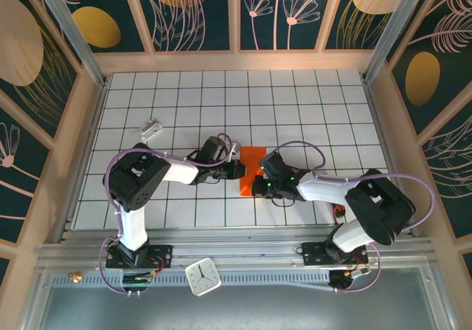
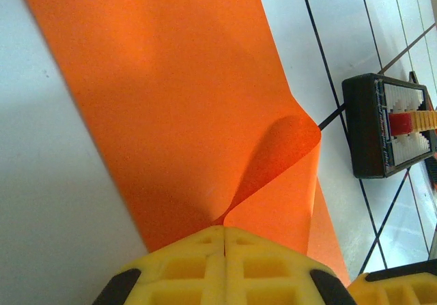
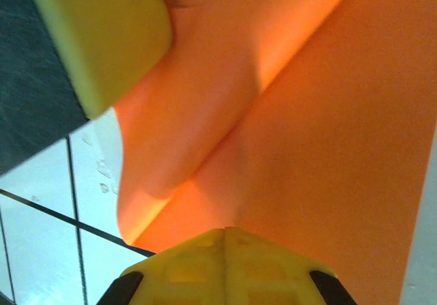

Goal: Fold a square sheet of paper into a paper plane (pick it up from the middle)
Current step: Fold the triangle a second time at the center of the table.

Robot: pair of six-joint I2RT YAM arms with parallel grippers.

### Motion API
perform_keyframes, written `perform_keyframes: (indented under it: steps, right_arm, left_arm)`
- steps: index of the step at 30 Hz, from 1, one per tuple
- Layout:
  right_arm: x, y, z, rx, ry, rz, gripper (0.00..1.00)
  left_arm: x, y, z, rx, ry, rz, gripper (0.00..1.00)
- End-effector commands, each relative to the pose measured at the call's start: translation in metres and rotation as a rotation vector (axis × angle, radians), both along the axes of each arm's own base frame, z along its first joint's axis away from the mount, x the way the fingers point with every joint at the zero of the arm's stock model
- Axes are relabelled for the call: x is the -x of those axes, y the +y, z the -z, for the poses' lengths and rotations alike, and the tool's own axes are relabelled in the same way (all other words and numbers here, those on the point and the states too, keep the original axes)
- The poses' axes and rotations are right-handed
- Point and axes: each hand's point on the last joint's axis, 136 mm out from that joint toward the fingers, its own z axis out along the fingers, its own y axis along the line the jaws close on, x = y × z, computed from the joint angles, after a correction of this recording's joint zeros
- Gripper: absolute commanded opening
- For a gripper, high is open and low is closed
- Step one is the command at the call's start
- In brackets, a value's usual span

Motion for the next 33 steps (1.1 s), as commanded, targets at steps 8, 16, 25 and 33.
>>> perform_keyframes:
  steps: [8, 16, 25, 33]
  right_arm:
    - [-0.003, 0.037, -0.04, -0.234, -0.062, -0.019, 0.0]
    - [-0.003, 0.048, -0.027, -0.226, -0.042, -0.031, 0.0]
    - [-0.001, 0.044, -0.002, -0.165, -0.008, -0.031, 0.0]
    - [0.012, 0.028, 0.019, -0.103, 0.039, -0.029, 0.0]
  left_arm:
    - [0.012, 0.02, 0.042, -0.119, 0.073, -0.034, 0.0]
    - [0.012, 0.02, 0.042, -0.12, 0.075, -0.032, 0.0]
    - [0.012, 0.019, 0.041, -0.119, 0.074, -0.027, 0.0]
    - [0.012, 0.02, 0.042, -0.125, 0.074, -0.026, 0.0]
